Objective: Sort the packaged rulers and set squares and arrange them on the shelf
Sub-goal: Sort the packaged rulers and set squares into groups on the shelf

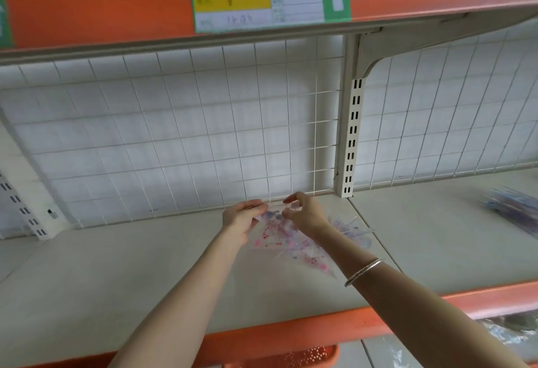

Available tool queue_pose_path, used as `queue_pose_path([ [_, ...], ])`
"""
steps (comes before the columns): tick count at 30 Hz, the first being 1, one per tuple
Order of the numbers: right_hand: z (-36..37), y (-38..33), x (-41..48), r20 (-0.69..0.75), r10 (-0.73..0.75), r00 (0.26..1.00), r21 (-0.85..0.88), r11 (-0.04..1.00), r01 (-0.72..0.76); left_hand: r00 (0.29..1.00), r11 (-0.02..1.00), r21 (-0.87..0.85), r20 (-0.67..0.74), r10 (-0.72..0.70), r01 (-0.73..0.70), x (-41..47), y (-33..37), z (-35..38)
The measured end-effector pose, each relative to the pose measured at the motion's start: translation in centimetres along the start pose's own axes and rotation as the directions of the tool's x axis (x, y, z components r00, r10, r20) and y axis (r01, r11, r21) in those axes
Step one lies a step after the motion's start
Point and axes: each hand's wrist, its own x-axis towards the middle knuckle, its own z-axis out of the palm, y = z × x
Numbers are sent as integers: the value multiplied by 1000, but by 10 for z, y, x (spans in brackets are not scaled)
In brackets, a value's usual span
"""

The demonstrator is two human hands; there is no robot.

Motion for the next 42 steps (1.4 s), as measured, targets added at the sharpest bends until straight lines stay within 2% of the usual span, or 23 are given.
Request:
queue_pose_path([
  [11,2,2,11,51,25,998,30,999,-27,998,998,-62,-44,-35,32,0,-3,-1],
  [23,63,-19,-2,2,113,994,141,984,-112,997,996,88,77,-22,15,-2,5,-60],
  [30,86,-28,-11,-60,126,990,222,969,-110,995,999,37,96,-31,28,6,9,-87],
  [35,89,-28,-11,-48,113,992,225,969,-99,997,998,-53,68,-30,33,5,11,-92],
  [39,87,-29,-6,-21,132,991,241,963,-123,994,990,-96,33,-100,103,1,10,-93],
  [42,84,-29,-4,19,175,984,301,938,-173,984,990,-33,114,-135,139,0,11,-96],
])
